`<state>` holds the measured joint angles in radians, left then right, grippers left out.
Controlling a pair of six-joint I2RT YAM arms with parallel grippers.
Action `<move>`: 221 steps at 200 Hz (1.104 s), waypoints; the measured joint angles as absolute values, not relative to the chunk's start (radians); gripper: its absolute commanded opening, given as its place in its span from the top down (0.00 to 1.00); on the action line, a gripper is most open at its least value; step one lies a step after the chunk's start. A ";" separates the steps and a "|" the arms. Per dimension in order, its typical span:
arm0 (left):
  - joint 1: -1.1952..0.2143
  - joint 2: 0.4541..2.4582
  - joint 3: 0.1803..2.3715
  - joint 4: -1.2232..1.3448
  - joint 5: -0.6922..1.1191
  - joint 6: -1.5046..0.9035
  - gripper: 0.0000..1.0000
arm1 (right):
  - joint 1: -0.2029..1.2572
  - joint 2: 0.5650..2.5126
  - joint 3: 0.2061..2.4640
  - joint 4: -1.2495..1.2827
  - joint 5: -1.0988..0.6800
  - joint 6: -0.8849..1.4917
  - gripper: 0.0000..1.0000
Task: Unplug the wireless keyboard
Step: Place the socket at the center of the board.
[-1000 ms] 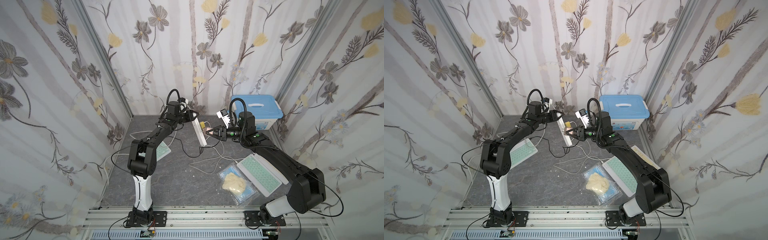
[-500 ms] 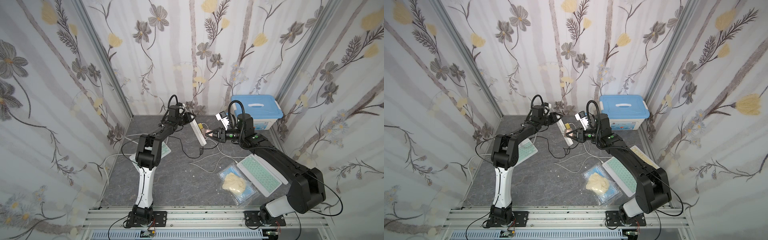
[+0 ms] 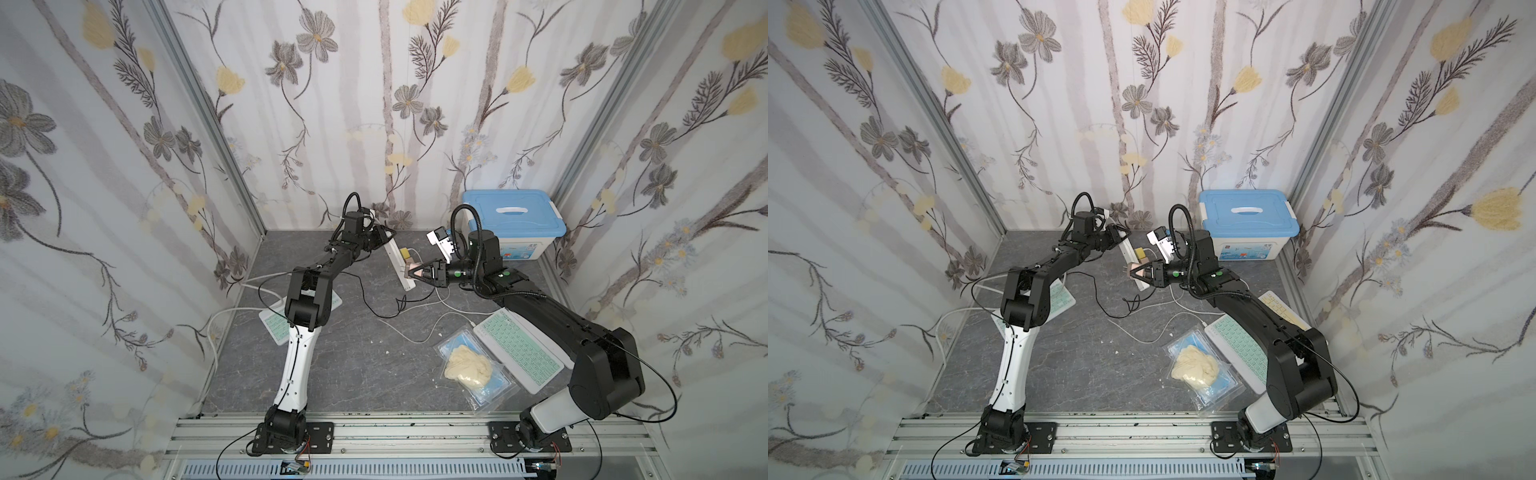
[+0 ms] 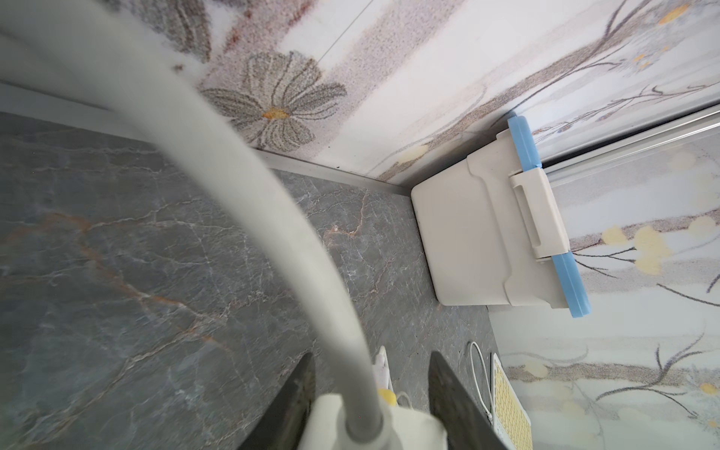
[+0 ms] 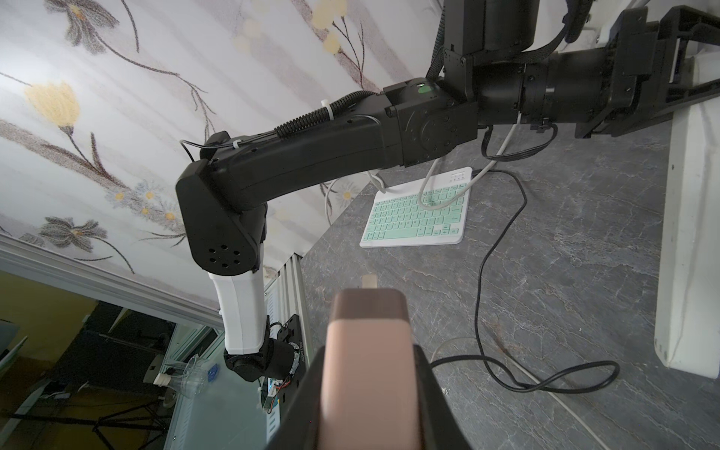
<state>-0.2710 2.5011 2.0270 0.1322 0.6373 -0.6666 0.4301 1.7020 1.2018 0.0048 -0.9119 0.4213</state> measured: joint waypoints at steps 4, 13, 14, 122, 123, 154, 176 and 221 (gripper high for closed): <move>-0.271 2.508 2.033 0.127 0.640 -0.672 1.00 | 0.431 1.703 1.202 0.005 -0.912 0.421 1.00; -0.271 2.523 2.048 0.113 0.644 -0.682 0.99 | 0.431 1.705 1.202 0.005 -0.912 0.421 1.00; -0.271 2.525 2.049 0.111 0.644 -0.682 0.98 | 0.431 1.706 1.202 0.005 -0.912 0.421 1.00; -0.271 2.587 2.117 -0.044 0.628 -0.671 0.32 | 0.439 1.721 1.193 0.004 -0.887 0.420 1.00; -0.271 2.587 2.118 -0.045 0.627 -0.671 0.32 | 0.439 1.721 1.193 0.004 -0.887 0.419 1.00; -0.271 2.586 2.123 -0.088 0.613 -0.651 0.18 | 0.439 1.721 1.186 0.004 -0.886 0.417 1.00; -0.270 2.576 2.131 -0.139 0.589 -0.628 0.08 | 0.439 1.721 1.182 0.004 -0.886 0.413 1.00; -0.270 2.519 2.169 -0.249 0.541 -0.557 0.00 | 0.439 1.721 1.179 0.005 -0.883 0.411 1.00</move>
